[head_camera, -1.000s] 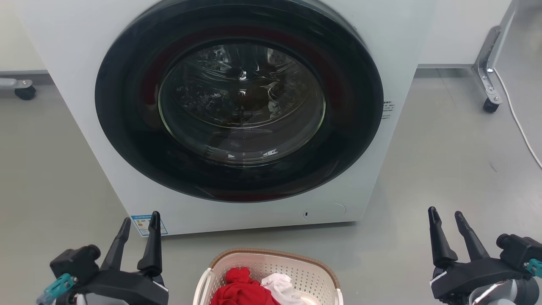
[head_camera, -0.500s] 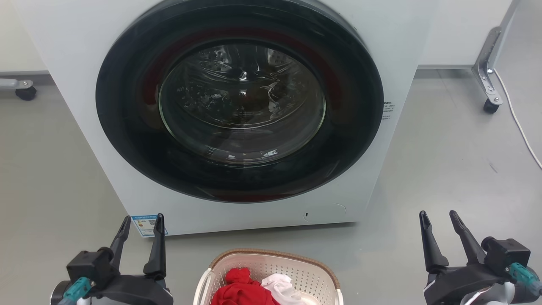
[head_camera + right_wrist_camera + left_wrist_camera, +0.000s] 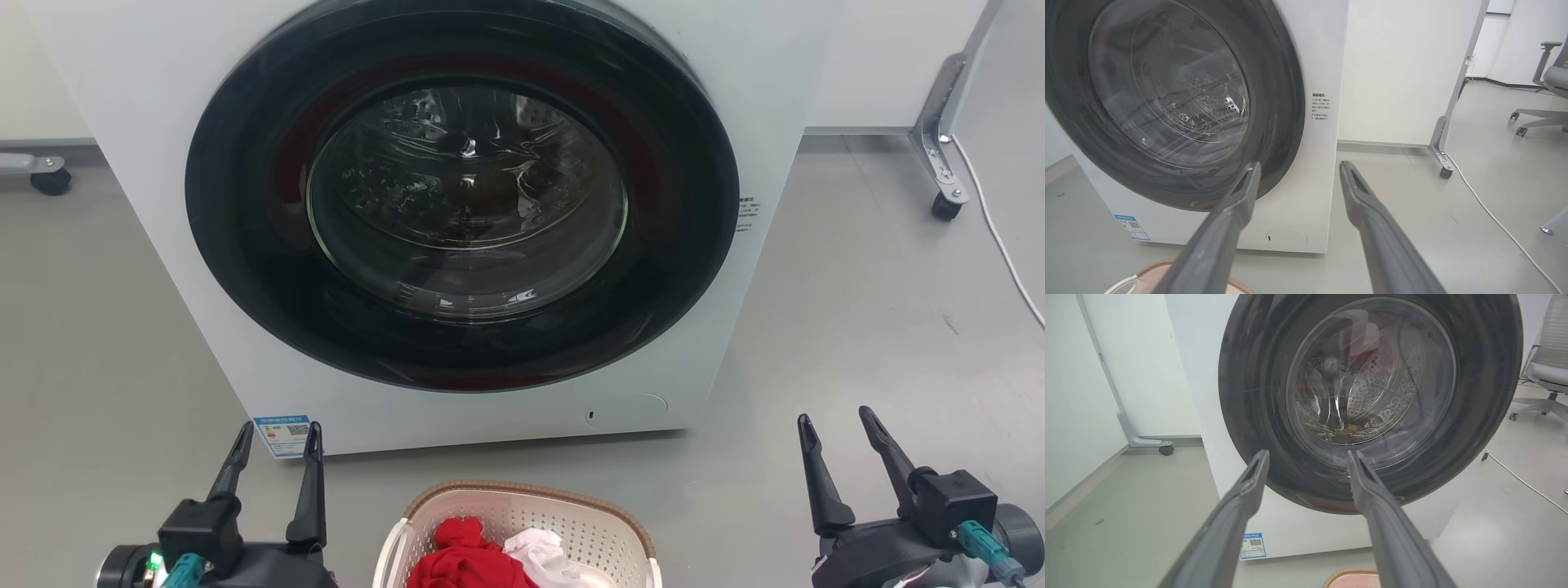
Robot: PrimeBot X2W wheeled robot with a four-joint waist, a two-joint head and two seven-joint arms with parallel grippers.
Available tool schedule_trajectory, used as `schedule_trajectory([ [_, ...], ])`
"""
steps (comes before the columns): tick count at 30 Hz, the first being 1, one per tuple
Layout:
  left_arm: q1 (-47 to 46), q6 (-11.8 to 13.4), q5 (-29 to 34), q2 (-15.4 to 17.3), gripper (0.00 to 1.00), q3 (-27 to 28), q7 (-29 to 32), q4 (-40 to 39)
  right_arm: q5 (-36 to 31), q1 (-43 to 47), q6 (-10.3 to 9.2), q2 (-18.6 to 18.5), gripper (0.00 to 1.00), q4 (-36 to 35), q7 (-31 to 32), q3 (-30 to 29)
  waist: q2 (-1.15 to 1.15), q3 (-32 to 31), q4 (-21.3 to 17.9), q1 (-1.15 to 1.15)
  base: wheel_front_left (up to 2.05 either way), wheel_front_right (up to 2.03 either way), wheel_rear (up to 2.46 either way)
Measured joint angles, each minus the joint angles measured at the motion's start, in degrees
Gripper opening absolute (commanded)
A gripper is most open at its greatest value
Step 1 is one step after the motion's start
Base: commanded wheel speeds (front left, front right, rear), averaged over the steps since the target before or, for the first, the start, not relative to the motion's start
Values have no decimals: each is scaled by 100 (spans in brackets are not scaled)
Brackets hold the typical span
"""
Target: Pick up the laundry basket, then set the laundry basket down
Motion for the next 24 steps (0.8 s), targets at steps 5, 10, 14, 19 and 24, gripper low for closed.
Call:
schedule_trajectory([
  [5, 8, 36, 142, -1, 100, -19, -49, 2, -86, -3, 0, -7, 100, 41, -48, 9, 0, 0, 0, 0, 0, 0, 0],
  [10, 24, 37, 144, -3, 100, 4, -48, 21, -66, -3, 14, -7, 100, 75, -48, -25, 0, 3, -2, 0, 0, 0, 0],
  [14, 34, 37, 144, -13, 100, 19, -48, 31, -66, -4, 49, -7, 100, 90, -48, -27, 0, 8, 1, 0, 0, 0, 0],
  [19, 42, 37, 144, -29, 100, 22, -47, 33, -66, -7, 57, -7, 100, 107, -48, -32, 0, 11, 2, 0, 0, 0, 0],
  [24, 65, 38, 147, -29, 100, 33, -40, 33, -66, -8, 100, -5, 100, 112, -48, -46, 0, 15, 0, 0, 0, 0, 0],
])
